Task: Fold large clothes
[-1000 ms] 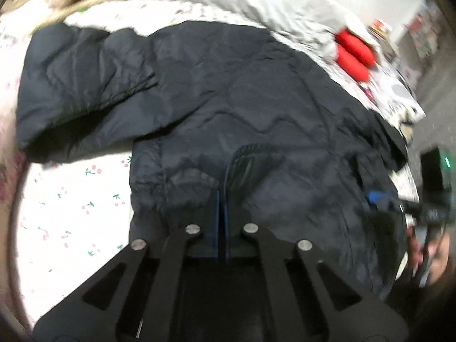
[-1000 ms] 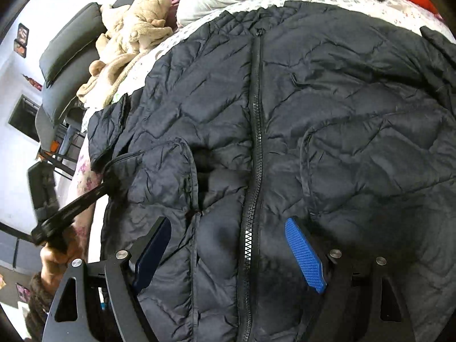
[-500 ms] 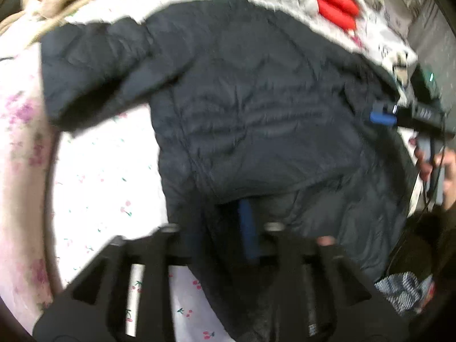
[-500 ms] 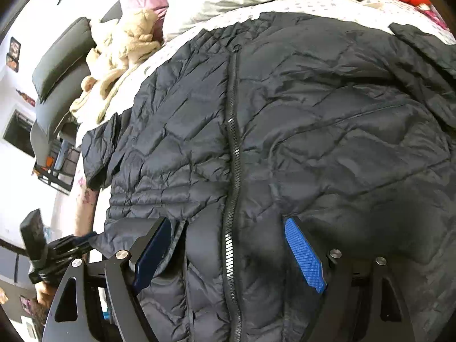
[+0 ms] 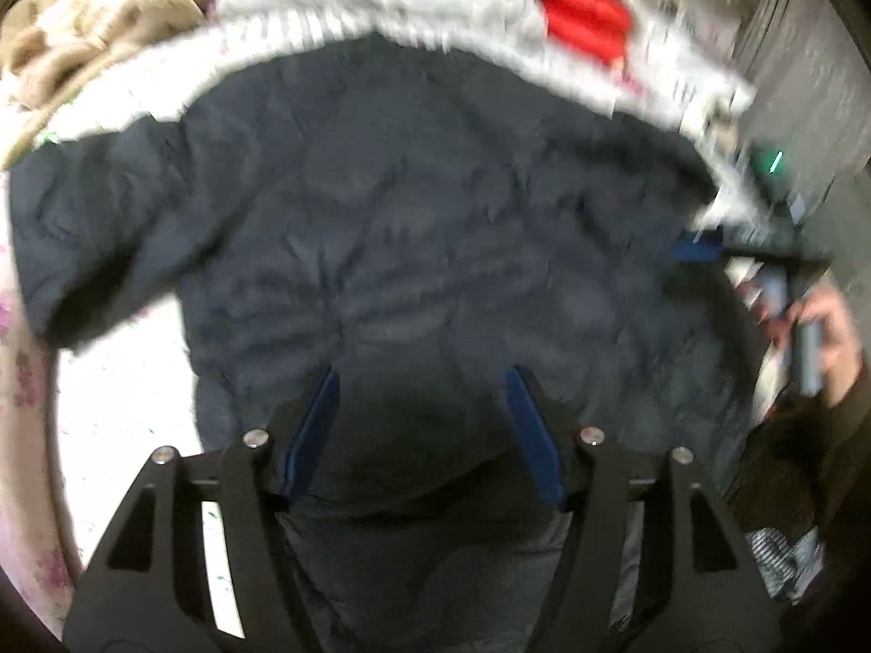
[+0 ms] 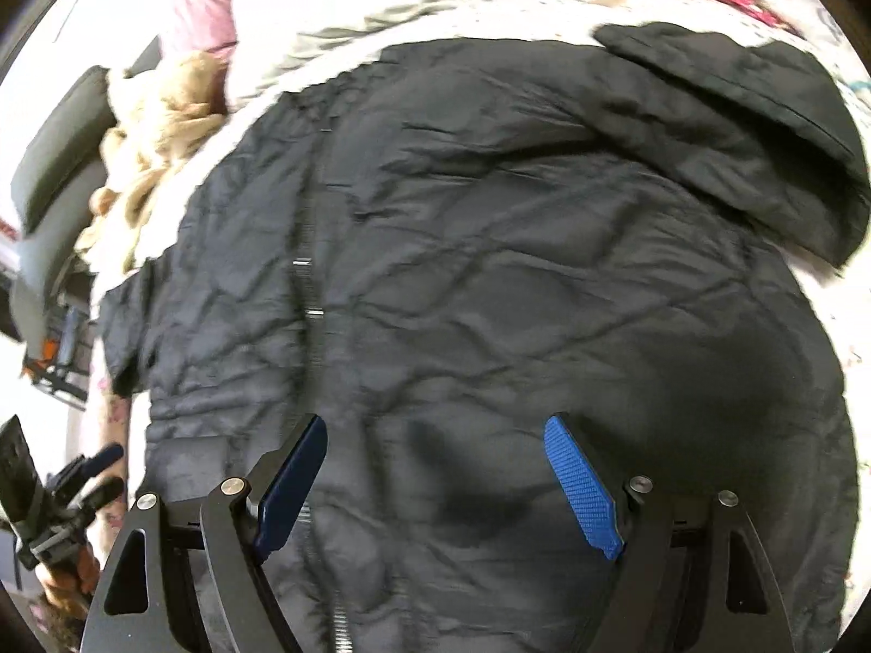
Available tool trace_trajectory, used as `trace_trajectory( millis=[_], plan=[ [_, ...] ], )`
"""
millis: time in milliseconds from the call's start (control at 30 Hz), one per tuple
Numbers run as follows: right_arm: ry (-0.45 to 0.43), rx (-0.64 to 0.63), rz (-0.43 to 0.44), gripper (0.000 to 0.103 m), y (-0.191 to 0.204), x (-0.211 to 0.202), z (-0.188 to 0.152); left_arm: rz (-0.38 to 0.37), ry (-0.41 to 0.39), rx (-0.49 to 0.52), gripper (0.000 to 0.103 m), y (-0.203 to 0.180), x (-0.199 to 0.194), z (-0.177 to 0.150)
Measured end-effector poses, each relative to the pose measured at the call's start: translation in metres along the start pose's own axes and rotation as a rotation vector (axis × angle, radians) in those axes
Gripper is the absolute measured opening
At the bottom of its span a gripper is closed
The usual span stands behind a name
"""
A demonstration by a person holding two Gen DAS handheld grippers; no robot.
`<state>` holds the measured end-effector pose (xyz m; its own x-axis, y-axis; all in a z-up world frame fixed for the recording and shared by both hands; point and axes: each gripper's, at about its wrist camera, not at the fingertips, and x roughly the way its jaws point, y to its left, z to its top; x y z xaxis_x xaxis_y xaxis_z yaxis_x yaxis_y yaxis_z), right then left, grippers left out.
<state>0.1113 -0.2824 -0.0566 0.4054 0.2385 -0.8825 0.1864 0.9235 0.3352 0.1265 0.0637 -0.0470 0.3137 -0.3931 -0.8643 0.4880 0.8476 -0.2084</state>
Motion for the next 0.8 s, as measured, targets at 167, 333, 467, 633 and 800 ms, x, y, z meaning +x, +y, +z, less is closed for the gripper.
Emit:
trace_trajectory(
  millis=[167, 333, 467, 633, 800],
  plan=[
    [0.056, 0.102, -0.014, 0.084, -0.039, 0.001, -0.002, 0.111, 0.232, 0.101, 0.065, -0.034, 0.051, -0.002],
    [-0.002, 0.137, -0.062, 0.084, -0.066, -0.02, -0.003, 0.035, 0.091, 0.096, 0.07, -0.071, 0.036, 0.032],
    [-0.037, 0.194, -0.065, 0.084, -0.086, -0.032, -0.004, -0.032, 0.006, 0.048, 0.074, -0.102, 0.057, 0.061],
    [-0.024, 0.226, -0.036, 0.084, -0.099, -0.035, -0.006, -0.125, 0.002, -0.029, 0.074, -0.128, 0.104, 0.086],
    [-0.018, 0.214, -0.028, 0.084, -0.097, -0.036, -0.008, -0.182, -0.035, -0.09, 0.066, -0.145, 0.131, 0.102]
  ],
)
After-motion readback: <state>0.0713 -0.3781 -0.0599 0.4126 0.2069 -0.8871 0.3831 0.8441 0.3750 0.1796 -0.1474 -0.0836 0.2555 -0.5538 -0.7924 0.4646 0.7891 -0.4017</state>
